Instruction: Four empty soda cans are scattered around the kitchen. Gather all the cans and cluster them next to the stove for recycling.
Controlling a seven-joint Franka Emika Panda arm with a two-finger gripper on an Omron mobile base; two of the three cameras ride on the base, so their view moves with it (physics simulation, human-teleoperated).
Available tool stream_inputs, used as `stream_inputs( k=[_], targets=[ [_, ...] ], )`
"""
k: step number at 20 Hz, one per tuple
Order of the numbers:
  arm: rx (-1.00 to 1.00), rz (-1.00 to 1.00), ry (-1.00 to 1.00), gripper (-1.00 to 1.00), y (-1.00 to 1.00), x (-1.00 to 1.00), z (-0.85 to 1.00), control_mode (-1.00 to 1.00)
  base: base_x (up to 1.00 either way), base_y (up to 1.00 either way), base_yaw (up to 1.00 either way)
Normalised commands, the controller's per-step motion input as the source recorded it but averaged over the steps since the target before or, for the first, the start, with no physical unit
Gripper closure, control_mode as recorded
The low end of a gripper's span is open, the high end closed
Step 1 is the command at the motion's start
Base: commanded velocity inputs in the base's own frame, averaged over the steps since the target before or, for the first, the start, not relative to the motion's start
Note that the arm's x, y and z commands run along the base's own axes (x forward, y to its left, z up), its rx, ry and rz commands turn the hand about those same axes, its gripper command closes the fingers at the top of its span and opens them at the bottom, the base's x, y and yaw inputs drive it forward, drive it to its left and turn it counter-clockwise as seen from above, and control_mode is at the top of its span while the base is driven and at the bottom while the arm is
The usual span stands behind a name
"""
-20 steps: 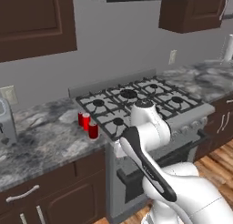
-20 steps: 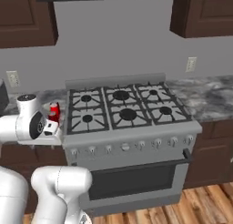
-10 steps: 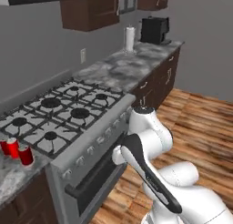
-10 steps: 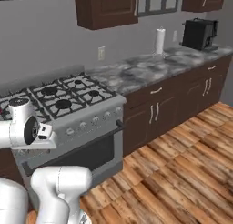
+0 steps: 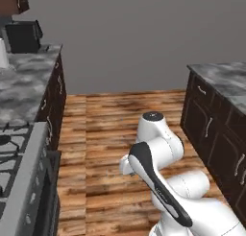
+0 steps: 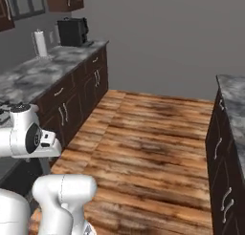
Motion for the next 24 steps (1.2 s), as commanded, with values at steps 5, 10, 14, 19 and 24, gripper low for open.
stream_inputs(
  k=[5,10,14,19,24],
  targets=[
    [0.00,0.00,0.00,-1.00,0.00,0.00,0.00,1.00,0.00,0.00,-0.97],
    [0.00,0.00,0.00,-1.00,0.00,0.00,0.00,1.00,0.04,0.23,-0.83],
    [0.00,0.00,0.00,-1.00,0.00,0.00,0.00,1.00,0.75,0.86,-0.48],
    [0.00,0.00,0.00,-1.00,0.00,0.00,0.00,1.00,1.00,0.84,-0.19],
    [0.00,0.00,0.00,-1.00,0.00,0.00,0.00,1.00,1.00,0.95,-0.03]
  ],
)
